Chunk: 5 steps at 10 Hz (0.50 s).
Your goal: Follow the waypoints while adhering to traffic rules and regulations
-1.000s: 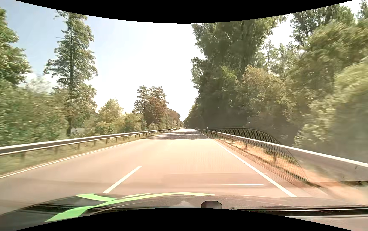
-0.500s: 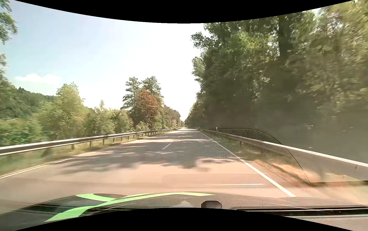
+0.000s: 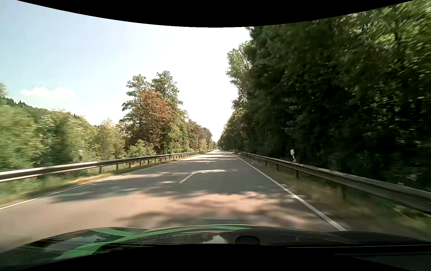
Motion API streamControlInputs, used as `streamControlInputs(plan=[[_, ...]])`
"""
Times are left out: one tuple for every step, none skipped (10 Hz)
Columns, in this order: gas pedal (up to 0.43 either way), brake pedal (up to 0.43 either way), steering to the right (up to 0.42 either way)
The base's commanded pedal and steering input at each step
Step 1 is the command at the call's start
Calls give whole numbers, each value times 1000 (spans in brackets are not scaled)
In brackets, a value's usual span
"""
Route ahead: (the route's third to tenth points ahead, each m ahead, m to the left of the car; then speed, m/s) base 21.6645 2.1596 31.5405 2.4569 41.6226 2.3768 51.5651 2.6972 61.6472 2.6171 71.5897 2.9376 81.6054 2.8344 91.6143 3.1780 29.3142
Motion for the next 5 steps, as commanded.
streamControlInputs(plan=[[240, 0, -5], [248, 0, -4], [268, 0, -5], [280, 0, -5], [299, 0, -5]])
